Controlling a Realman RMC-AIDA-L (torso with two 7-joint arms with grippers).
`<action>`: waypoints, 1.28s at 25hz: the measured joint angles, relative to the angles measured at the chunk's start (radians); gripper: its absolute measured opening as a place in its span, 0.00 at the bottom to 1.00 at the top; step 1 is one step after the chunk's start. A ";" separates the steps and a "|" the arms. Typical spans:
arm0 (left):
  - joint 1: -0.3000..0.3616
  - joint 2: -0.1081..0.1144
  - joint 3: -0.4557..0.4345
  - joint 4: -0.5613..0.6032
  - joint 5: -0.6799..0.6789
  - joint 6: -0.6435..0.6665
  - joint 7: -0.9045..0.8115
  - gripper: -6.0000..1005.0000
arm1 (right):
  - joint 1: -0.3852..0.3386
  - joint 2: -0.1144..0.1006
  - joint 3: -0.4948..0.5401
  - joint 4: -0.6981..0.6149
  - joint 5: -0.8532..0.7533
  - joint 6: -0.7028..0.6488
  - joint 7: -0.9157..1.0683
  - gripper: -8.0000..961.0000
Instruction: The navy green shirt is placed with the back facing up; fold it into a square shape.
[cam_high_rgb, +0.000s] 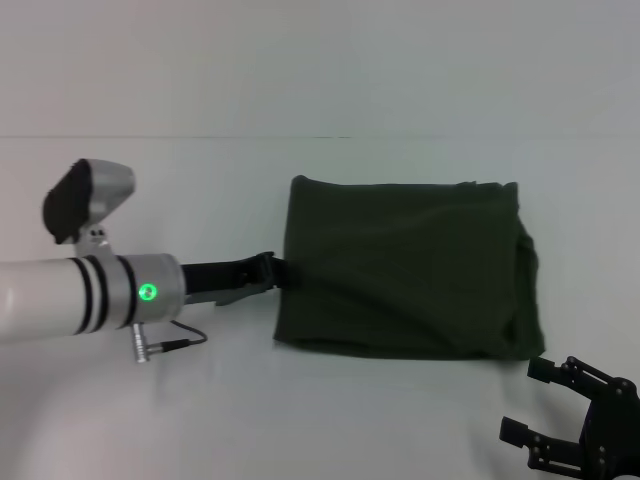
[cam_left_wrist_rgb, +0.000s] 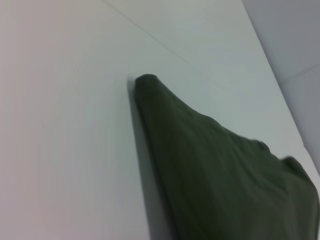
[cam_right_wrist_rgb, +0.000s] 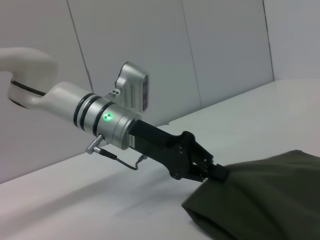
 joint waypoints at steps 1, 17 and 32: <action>0.007 0.009 -0.006 0.000 0.000 0.008 0.000 0.08 | 0.001 0.000 0.000 0.000 0.000 0.000 0.000 0.98; 0.110 0.055 -0.082 0.042 0.002 0.147 0.061 0.08 | 0.019 0.003 0.016 0.000 0.000 0.010 0.002 0.98; 0.300 0.047 -0.175 0.327 0.007 0.425 0.588 0.42 | 0.055 0.014 0.185 0.046 0.013 -0.006 -0.007 0.98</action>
